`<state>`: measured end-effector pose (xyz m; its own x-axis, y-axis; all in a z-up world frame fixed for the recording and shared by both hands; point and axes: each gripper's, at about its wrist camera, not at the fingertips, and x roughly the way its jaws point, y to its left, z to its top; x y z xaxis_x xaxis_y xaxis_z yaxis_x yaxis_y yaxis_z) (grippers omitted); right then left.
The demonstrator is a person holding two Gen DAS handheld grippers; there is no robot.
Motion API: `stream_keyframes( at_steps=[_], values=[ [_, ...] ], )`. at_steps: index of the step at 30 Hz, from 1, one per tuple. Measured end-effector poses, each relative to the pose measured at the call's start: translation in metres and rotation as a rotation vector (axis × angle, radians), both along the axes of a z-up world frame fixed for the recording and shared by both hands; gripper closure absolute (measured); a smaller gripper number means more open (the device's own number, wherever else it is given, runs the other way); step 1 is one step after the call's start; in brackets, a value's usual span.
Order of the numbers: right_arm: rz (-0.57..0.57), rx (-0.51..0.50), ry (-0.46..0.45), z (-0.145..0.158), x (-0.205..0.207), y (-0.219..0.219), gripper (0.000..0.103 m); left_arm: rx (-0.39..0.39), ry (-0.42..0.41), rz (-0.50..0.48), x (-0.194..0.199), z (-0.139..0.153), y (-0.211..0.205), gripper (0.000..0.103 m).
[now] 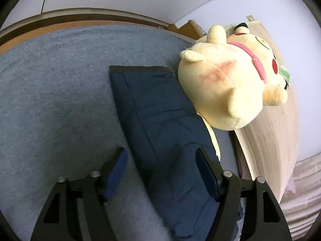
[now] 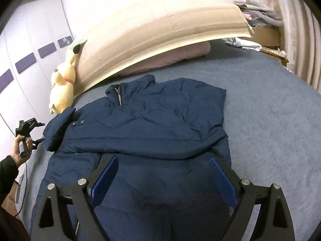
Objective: Fold large clothes
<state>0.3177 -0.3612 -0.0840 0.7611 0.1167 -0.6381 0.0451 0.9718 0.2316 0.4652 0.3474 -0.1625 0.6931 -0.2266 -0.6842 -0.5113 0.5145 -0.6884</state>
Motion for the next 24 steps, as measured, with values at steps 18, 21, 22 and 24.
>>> stream_keyframes(
  at_steps=[18,21,22,24],
  values=[
    [-0.038,0.027,-0.067,-0.001,-0.035,-0.012,0.010,0.687,-0.261,-0.226,-0.051,0.206,-0.141,0.098],
    [-0.055,0.058,-0.074,0.000,-0.047,-0.024,0.010,0.725,-0.331,-0.293,-0.054,0.234,-0.188,0.098],
    [-0.063,0.067,-0.075,0.000,-0.051,-0.028,0.010,0.729,-0.348,-0.315,-0.054,0.240,-0.204,0.098],
    [-0.079,0.093,-0.073,-0.001,-0.058,-0.037,0.010,0.727,-0.378,-0.376,-0.053,0.248,-0.243,0.098]
  ],
)
